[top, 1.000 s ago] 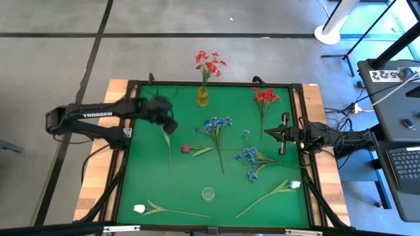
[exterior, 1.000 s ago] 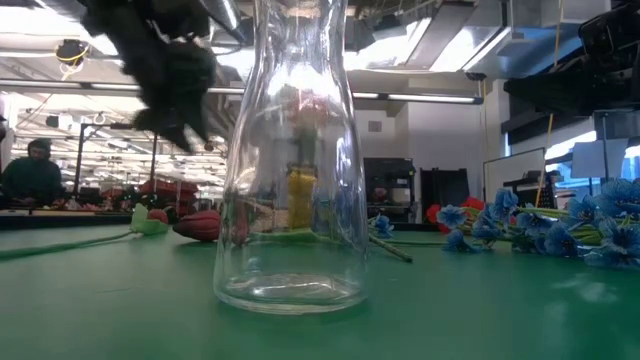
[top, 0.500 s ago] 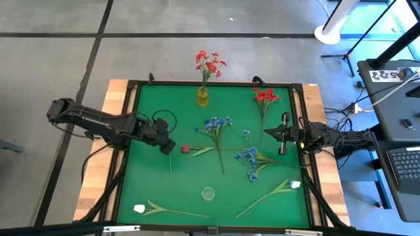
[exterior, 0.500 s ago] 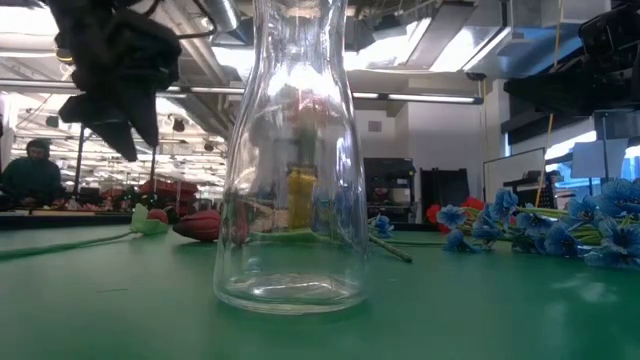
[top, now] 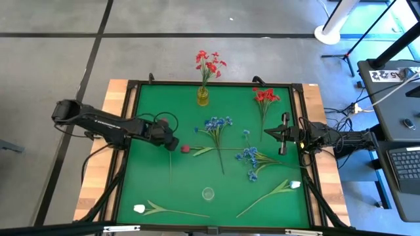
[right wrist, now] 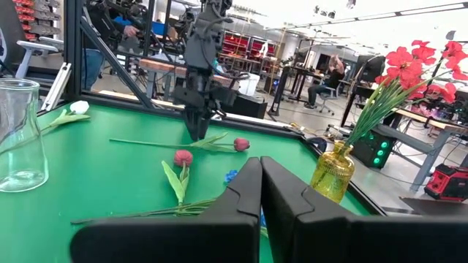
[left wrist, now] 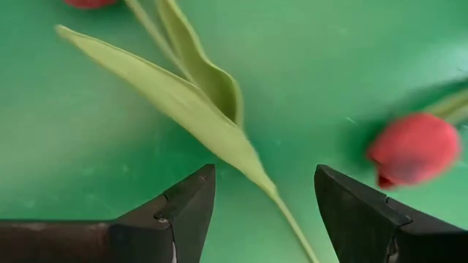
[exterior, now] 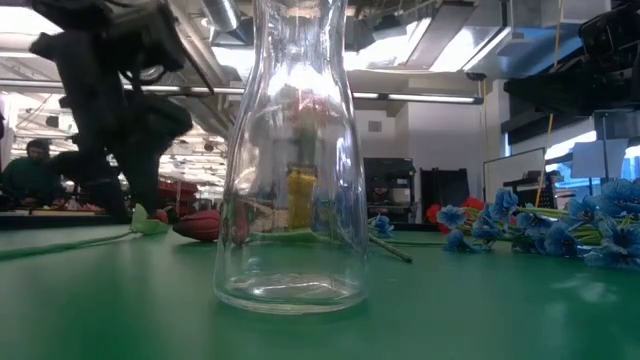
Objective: Sort flowers into vase by color
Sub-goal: Put the left red tulip into the yellow vase
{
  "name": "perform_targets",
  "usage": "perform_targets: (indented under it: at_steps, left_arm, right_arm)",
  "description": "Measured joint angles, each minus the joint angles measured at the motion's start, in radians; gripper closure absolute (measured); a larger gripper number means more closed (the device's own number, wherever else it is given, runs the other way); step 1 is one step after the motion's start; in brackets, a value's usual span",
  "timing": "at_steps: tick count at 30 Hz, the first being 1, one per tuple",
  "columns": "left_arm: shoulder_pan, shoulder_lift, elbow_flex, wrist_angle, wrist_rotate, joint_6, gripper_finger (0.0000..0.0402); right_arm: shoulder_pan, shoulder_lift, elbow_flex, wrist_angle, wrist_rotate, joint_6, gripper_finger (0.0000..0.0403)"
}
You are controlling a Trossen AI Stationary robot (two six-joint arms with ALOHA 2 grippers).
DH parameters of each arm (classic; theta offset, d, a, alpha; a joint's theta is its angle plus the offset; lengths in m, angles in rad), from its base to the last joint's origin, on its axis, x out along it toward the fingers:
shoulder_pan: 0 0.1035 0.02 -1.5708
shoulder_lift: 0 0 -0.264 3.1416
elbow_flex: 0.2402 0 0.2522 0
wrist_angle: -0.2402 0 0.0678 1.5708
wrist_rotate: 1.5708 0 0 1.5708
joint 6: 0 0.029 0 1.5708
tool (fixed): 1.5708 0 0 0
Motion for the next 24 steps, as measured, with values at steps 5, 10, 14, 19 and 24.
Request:
perform_targets:
  at_steps: [5,10,14,19,24]
  left_arm:
    - [0.051,0.073,0.0,-0.001,0.0,0.015,0.0175]
    - [0.079,0.124,0.005,0.007,0.016,0.048,0.0175]
    - [0.08,0.127,0.013,0.012,0.02,0.072,0.0184]
    - [0.081,0.129,0.025,0.017,0.014,0.106,0.0227]
    - [0.081,0.131,0.026,0.016,-0.006,0.112,0.0283]
  right_arm:
    - [0.0,0.0,0.0,0.0,0.0,0.0,0.0395]
    - [0.0,0.0,0.0,0.0,0.0,0.0,0.0395]
    - [0.0,0.0,0.0,0.0,0.0,0.0,0.0395]
    - [0.0,0.0,0.0,0.0,0.0,0.0,0.0395]
    - [0.0,0.0,0.0,0.0,0.0,0.0,0.0395]
